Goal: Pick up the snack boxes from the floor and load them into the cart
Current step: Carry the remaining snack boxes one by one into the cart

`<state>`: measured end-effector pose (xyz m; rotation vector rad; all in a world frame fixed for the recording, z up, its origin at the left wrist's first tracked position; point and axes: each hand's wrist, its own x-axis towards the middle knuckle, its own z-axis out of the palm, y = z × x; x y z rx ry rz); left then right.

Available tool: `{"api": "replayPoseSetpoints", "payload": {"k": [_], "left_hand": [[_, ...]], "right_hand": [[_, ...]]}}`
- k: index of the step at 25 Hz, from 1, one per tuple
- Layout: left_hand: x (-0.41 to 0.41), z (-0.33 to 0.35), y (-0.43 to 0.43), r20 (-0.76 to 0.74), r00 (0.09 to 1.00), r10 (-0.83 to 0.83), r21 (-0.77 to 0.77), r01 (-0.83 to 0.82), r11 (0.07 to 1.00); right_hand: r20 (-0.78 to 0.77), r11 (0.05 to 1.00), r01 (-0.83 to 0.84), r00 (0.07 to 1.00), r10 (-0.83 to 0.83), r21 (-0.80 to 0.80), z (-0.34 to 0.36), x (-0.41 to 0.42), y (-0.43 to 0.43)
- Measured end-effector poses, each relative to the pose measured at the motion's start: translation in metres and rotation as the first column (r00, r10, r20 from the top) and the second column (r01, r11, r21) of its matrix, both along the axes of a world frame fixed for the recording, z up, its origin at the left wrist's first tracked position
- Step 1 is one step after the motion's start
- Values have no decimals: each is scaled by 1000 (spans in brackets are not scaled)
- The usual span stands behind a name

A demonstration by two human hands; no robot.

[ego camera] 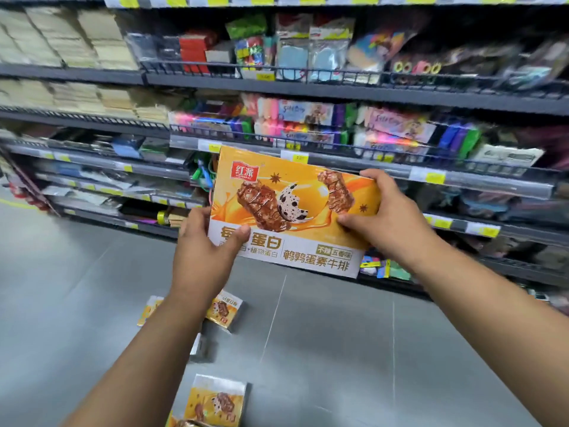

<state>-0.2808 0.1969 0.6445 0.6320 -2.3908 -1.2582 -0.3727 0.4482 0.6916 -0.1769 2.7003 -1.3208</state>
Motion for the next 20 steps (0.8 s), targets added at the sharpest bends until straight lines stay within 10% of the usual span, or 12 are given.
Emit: {"api": "replayPoseSetpoints", "payload": {"k": [11, 20], "left_hand": [[-76, 99, 360, -13, 869, -494, -156, 486, 860], [-139, 108, 623, -81, 495, -865, -318, 810, 493]], "right_hand": [[-157, 891, 440, 894, -421, 116, 115, 75, 371], [-140, 580, 766, 630, -764, 279, 119, 101, 566]]}}
